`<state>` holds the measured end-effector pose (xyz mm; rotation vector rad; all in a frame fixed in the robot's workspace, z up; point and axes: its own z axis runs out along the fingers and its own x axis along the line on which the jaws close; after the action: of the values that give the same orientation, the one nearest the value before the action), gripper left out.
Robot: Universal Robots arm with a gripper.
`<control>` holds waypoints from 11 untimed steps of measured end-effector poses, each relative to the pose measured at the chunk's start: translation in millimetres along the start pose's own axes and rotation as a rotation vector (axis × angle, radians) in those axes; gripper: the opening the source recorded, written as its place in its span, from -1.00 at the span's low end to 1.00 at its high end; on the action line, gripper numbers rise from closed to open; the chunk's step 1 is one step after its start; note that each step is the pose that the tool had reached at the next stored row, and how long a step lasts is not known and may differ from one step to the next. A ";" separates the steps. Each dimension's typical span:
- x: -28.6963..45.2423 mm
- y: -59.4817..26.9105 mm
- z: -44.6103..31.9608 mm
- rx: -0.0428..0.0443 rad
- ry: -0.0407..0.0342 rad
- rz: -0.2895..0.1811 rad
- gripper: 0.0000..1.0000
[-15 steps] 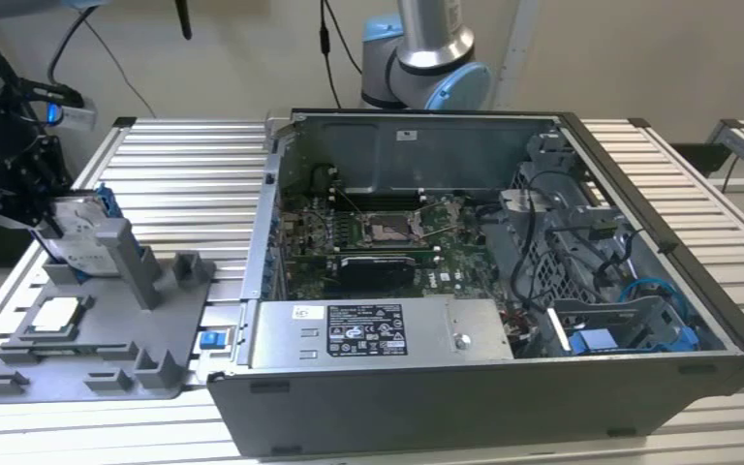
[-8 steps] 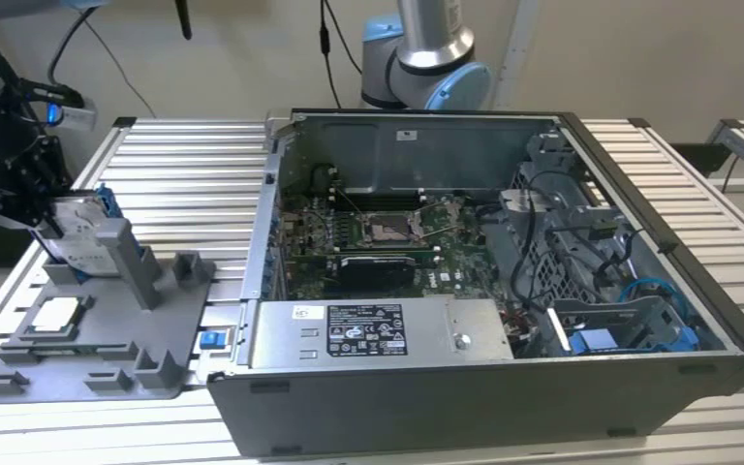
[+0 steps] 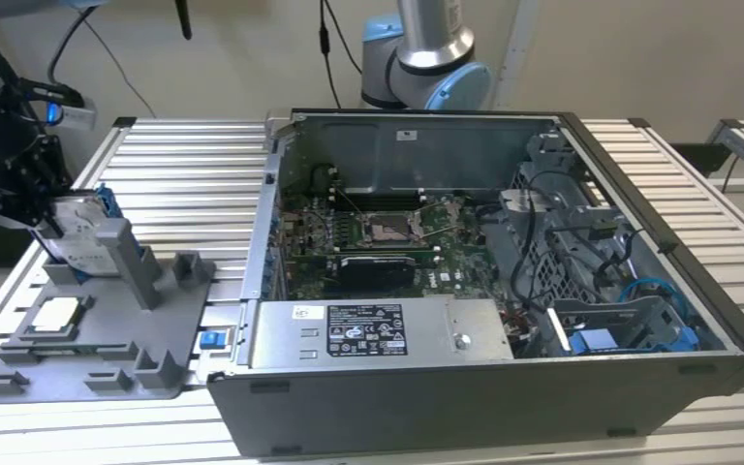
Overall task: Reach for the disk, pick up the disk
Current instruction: 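Pick up the disk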
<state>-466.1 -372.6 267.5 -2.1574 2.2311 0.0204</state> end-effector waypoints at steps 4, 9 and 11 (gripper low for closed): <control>-0.5 -0.2 -14.7 -0.0008 0.0004 0.000 -1.00; -1.3 -0.6 -36.9 -0.0011 0.0006 0.000 -1.00; -1.5 -0.7 -43.6 -0.0010 0.0005 0.000 -1.00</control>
<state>-466.2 -372.6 311.1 -2.1582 2.2319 0.0210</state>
